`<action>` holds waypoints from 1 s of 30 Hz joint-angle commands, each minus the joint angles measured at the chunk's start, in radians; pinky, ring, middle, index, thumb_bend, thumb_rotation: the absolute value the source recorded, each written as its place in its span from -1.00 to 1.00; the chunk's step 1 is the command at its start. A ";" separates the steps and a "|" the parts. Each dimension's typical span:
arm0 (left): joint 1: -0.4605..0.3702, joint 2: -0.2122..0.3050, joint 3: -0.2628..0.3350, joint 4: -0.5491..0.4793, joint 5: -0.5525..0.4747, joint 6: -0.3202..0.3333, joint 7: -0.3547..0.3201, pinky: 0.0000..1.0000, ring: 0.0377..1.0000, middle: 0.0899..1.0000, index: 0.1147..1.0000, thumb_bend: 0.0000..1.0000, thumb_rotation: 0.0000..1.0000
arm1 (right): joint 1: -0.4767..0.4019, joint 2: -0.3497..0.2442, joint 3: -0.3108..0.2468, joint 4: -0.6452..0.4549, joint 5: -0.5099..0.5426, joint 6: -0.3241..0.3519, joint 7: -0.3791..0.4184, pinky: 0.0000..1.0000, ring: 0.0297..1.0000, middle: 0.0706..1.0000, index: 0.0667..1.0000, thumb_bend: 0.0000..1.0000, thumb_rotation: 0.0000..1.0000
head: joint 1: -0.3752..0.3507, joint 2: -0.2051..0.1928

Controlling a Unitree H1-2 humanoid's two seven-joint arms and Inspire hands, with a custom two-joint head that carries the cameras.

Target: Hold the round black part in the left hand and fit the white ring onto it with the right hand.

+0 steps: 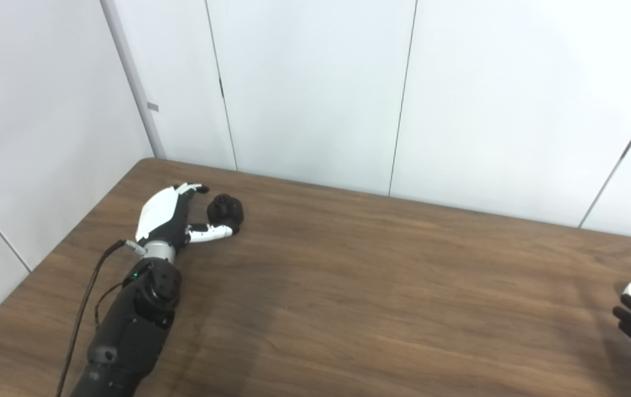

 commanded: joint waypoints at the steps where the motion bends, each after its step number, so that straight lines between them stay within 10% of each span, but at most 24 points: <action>1: -0.067 0.045 -0.005 0.016 0.023 0.004 0.022 1.00 0.99 0.87 0.61 0.92 -0.21 | 0.093 0.057 0.024 0.067 0.002 0.003 -0.012 0.83 0.76 0.81 0.87 0.01 1.00 | 0.001 0.000; 30: -0.222 0.067 -0.127 0.238 0.014 0.081 0.026 1.00 0.99 0.87 0.59 0.88 -0.27 | 0.096 0.064 0.025 0.073 -0.015 -0.015 -0.017 0.80 0.74 0.79 0.87 0.07 1.00 | -0.021 0.001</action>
